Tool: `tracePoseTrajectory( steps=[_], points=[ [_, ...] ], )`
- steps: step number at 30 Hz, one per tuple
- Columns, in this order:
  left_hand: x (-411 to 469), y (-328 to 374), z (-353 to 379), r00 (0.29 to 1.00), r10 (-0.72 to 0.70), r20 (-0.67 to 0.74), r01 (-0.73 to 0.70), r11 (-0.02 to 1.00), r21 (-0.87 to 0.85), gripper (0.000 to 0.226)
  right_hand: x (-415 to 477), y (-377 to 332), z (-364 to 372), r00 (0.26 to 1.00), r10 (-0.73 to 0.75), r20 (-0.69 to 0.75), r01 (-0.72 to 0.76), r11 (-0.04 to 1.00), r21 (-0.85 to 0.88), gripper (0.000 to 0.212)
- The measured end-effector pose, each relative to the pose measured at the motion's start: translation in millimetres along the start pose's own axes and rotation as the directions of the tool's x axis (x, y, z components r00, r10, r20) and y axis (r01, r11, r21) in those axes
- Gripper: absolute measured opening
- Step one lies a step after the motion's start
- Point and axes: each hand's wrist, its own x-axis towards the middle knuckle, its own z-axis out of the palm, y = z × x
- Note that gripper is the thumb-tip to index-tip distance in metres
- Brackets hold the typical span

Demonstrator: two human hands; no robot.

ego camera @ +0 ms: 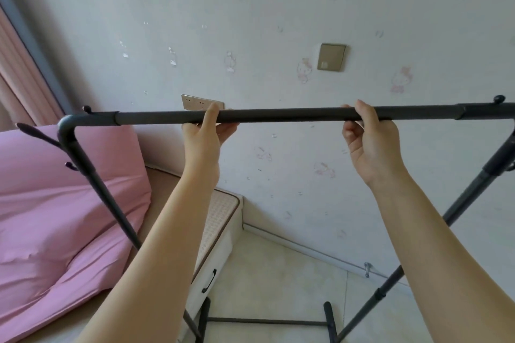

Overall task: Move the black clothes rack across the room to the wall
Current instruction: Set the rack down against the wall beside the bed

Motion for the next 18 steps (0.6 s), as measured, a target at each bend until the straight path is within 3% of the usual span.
tracePoseTrajectory(
  steps=[2, 6, 12, 18],
  points=[
    [11.7, -4.4, 5.5, 1.000, -0.013, 0.009, 0.013, 1.000, -0.022, 0.020, 8.6, 1.0, -0.3, 1.000, -0.007, -0.007, 0.007, 1.000, -0.008, 0.014],
    [35.1, -18.4, 19.4, 0.999, -0.037, 0.039, 0.037, 0.999, -0.004, 0.051, 29.8, 3.5, -3.2, 0.998, -0.056, -0.032, 0.056, 0.998, -0.004, 0.016],
    [72.0, -35.9, 50.3, 0.994, -0.028, 0.104, 0.028, 1.000, -0.001, 0.023, 70.2, 5.8, -6.5, 0.990, -0.118, -0.072, 0.119, 0.993, -0.002, 0.019],
    [101.1, -52.3, 80.4, 0.991, -0.054, 0.124, 0.055, 0.998, -0.004, 0.027, 109.0, 3.7, -11.6, 0.988, -0.131, -0.085, 0.130, 0.991, -0.015, 0.019]
  ],
)
